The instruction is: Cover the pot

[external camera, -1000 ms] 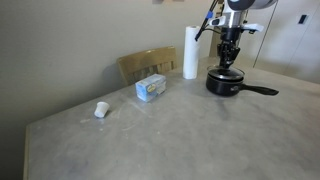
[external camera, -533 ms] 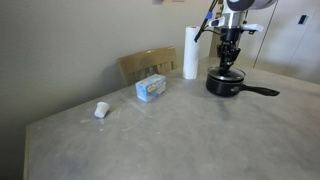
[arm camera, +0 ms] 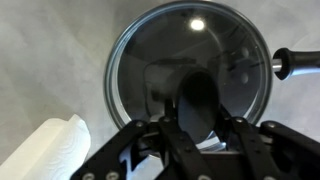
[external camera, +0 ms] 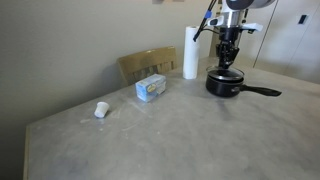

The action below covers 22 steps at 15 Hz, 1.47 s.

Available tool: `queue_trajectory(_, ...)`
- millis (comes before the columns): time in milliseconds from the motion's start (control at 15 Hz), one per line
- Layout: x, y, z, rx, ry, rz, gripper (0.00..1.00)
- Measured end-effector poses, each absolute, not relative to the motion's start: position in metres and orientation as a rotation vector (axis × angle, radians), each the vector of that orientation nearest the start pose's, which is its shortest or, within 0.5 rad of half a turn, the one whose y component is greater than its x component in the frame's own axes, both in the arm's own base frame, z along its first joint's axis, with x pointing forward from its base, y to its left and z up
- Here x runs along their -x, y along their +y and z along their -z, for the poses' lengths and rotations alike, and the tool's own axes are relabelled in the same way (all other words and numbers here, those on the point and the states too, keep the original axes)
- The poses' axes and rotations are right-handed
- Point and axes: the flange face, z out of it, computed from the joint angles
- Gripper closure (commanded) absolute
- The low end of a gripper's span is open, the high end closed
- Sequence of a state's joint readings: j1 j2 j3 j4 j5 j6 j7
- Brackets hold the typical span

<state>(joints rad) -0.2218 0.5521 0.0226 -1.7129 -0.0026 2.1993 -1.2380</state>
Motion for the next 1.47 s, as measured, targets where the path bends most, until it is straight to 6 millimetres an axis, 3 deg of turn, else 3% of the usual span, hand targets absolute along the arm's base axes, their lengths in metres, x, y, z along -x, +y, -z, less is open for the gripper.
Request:
queue_trajectory(267,-0.649,-0.126,-0.27,2.71,-1.512,-0.065,0.86)
queue_trajectory(667,-0.635,-0.128,-0.258,2.757,-1.413,-0.094,0.86)
queue_trajectory(1333,-0.631,-0.124,-0.25,2.807,-1.385,0.045,0.86)
queue_trajectory(1400,-0.63,-0.123,-0.25,2.81,-1.392,0.061,0.36)
queue_trajectory(1467,-0.629,-0.122,-0.25,2.81,-1.4,0.071,0.34)
